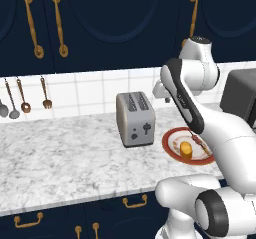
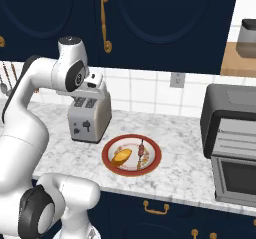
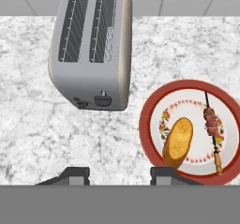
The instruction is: Pick up the kebab skewer and baguette bread, and place them inside the toaster oven. Close the toaster oven door and start by setting the timer.
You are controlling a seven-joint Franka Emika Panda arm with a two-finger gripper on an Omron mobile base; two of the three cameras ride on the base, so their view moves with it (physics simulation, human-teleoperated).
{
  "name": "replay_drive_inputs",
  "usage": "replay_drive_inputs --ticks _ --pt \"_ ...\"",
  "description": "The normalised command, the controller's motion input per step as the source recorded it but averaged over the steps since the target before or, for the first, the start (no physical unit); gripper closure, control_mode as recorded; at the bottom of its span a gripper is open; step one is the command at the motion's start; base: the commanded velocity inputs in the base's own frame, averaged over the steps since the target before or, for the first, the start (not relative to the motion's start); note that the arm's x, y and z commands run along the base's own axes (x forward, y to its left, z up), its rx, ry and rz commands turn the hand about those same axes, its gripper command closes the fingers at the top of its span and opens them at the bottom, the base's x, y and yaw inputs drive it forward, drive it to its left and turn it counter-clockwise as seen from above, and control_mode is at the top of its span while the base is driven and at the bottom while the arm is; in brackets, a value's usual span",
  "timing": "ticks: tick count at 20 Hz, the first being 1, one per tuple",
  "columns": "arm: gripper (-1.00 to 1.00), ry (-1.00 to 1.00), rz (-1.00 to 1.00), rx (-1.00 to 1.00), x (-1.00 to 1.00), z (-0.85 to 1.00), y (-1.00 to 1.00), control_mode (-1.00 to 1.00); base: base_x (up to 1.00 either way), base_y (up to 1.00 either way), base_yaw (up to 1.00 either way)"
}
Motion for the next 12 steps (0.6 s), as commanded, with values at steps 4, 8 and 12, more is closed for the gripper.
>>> replay_drive_inputs --ticks 4,8,12 --pt "-1.0 0.0 0.0 0.0 0.0 0.0 0.0 1.0 0.0 0.0 0.0" --pt "-1.0 0.0 0.0 0.0 0.0 0.0 0.0 1.0 0.0 0.0 0.0" --pt "-1.0 0.0 0.0 0.0 0.0 0.0 0.0 1.0 0.0 0.0 0.0"
